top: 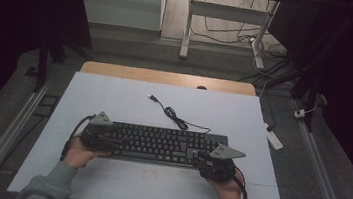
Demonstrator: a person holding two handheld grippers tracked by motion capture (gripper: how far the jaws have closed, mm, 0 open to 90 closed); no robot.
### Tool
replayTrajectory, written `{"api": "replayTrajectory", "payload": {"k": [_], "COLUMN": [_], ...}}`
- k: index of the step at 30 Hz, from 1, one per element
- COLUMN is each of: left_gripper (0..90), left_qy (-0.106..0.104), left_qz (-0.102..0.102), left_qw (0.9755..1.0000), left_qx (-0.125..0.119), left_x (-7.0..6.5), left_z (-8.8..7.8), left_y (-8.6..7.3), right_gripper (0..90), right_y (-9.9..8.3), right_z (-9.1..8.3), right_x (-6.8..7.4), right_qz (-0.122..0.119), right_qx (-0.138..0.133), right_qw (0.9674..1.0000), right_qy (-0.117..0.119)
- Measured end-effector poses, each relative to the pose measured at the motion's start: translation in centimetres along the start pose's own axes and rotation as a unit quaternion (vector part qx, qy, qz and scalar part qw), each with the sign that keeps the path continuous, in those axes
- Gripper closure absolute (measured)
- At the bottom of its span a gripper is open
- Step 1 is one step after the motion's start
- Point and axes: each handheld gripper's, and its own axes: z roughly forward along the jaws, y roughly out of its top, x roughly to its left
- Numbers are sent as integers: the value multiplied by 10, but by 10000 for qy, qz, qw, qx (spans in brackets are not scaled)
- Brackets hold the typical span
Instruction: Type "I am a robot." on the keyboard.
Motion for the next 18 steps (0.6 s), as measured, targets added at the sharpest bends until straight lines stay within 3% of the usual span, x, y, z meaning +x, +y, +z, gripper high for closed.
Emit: {"api": "replayTrajectory", "payload": {"k": [5,12,18], "left_gripper": [453,625,813], "left_qy": [132,265,299], "left_qz": [-49,-19,74], "left_qw": [9999,9995,9987], "left_qx": [48,156,398], "left_x": [9,15,18], "left_z": [-2,-1,3], "left_y": [-3,-7,-11], "right_gripper": [558,557,556], "right_y": [0,-1,-1], "right_z": [1,1,1], "right_x": [0,0,0], "right_qz": [-7,-21,-27], "right_qx": [23,49,44], "right_qw": [10000,10000,10000], "right_qy": [-8,-23,-18]}}
